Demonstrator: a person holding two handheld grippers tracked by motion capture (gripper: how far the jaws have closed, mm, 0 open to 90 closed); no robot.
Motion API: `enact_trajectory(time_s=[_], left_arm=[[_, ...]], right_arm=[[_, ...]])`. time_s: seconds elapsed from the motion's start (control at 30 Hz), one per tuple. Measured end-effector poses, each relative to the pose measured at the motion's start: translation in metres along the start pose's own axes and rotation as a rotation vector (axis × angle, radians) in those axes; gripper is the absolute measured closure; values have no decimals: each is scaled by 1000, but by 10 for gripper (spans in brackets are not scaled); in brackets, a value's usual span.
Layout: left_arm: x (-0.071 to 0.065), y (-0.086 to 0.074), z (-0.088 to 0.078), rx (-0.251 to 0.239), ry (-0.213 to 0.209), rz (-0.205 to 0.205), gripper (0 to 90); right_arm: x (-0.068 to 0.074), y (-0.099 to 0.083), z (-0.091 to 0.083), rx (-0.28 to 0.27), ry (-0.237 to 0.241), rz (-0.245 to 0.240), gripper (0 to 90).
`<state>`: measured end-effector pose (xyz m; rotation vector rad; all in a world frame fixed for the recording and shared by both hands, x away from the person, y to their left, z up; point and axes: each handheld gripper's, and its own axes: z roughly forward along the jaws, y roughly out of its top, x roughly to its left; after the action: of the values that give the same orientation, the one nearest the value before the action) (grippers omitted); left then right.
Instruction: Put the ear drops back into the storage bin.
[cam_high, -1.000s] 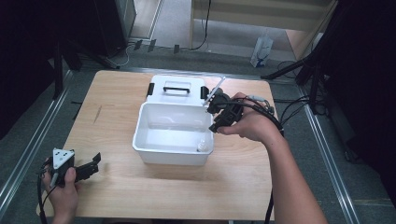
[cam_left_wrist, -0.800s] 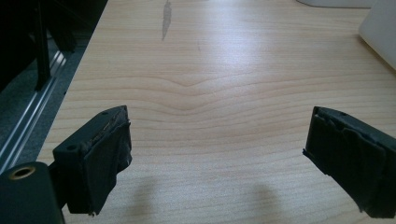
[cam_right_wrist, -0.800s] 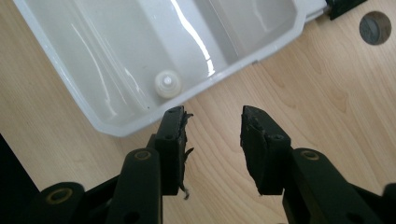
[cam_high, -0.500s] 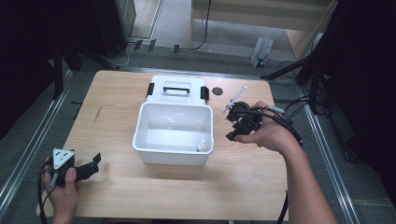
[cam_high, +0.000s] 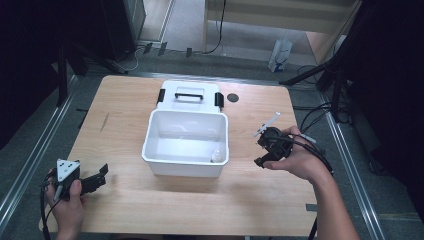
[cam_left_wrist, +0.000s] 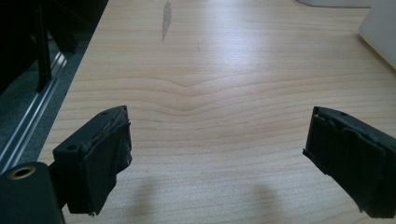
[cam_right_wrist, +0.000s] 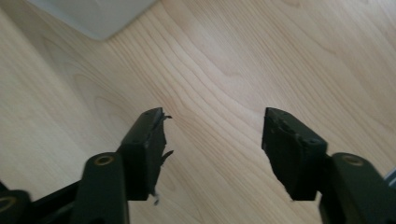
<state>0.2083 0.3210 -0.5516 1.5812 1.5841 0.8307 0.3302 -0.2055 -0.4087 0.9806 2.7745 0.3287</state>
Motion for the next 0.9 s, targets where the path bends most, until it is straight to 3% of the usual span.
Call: enact_trajectory(time_s=[0.33, 0.53, 0.67, 0.9], left_arm=[[0, 0, 0, 2, 1, 5, 76], [0, 0, 0, 1, 1, 5, 76], [0, 0, 0, 0, 2, 6, 76], [0, 0, 0, 0, 1, 6, 76]], right_arm=[[-5, -36, 23, -56, -114, 88, 173], [-4, -58, 40, -87, -121, 138, 91], [-4, -70, 50, -70, -132, 176, 26], [0, -97, 66, -144, -147, 236, 3]])
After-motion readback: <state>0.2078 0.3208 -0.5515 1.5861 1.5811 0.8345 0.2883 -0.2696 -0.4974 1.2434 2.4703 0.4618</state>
